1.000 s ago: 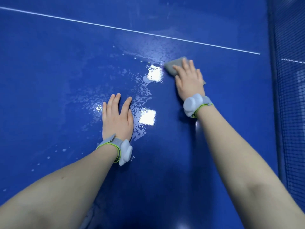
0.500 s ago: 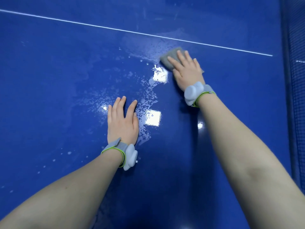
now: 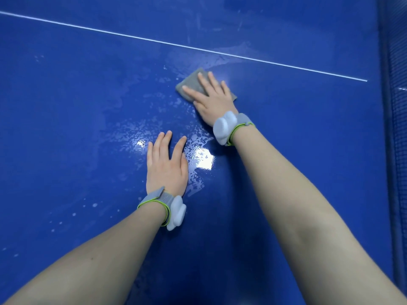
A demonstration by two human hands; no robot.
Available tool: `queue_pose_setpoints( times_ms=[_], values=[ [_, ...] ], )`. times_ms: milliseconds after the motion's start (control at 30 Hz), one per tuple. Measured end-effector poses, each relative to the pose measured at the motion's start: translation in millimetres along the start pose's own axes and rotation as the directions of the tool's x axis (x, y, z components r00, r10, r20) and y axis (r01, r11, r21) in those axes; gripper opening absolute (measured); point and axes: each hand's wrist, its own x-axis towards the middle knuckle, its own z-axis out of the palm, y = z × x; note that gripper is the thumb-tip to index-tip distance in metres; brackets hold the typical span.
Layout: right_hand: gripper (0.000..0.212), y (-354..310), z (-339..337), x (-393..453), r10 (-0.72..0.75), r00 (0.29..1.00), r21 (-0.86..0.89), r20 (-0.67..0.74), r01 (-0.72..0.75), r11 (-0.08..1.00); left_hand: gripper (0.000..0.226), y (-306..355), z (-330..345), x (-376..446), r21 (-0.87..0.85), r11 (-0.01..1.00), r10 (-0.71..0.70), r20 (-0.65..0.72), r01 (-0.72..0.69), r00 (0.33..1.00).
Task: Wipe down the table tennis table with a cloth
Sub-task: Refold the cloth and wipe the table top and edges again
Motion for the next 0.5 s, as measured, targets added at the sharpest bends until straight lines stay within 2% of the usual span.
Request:
queue_pose_setpoints(
  times_ms=[67,100,167,233,300,367,433,500],
  values=[
    [0.047,7.9,-0.4,-8.3,-0.061,0.998,0.025,0.018,0.061,0.998,0.044,1.0,-1.4,-1.3,-0.007,1.0,0.0,0.014,0.0,1.0],
    [0.047,16.4,-1.4,-10.6,-0.019,1.0,0.042,0.013,0.018,0.999,0.045,1.0,-2.3,-1.3,-0.02,1.0,-0.004,0.019,0.004,1.0],
    [0.047,35.1,-0.8,-15.5,0.205,0.978,0.059,-0.034,-0.202,0.978,0.046,0.1,-4.1,-1.2,-0.061,0.998,-0.011,0.034,0.013,0.999],
    [0.047,43.9,2.8,-20.4,0.43,0.9,0.069,-0.077,-0.425,0.903,0.048,-0.3,-6.3,-1.7,-0.096,0.995,-0.006,0.036,0.01,0.999],
    [0.049,34.3,7.0,-22.1,0.493,0.867,0.073,-0.07,-0.488,0.87,0.05,-0.8,-8.2,-2.5,-0.126,0.992,-0.01,0.041,0.015,0.999],
    [0.051,10.5,11.3,-23.4,0.41,0.91,0.052,-0.058,-0.408,0.912,0.051,-2.8,-9.7,-1.8,-0.153,0.988,-0.008,0.056,0.017,0.998],
    [0.051,-18.0,14.9,-31.8,0.242,0.97,0.014,-0.033,-0.241,0.97,0.053,-7.1,-12.4,-2.1,-0.19,0.982,-0.001,0.076,0.016,0.997],
    [0.049,-36.9,20.1,-44.8,0.07,0.997,0.004,0.013,-0.07,0.998,0.054,-13.6,-12.8,-3.9,-0.21,0.978,0.023,0.108,0.0,0.994]
  ],
)
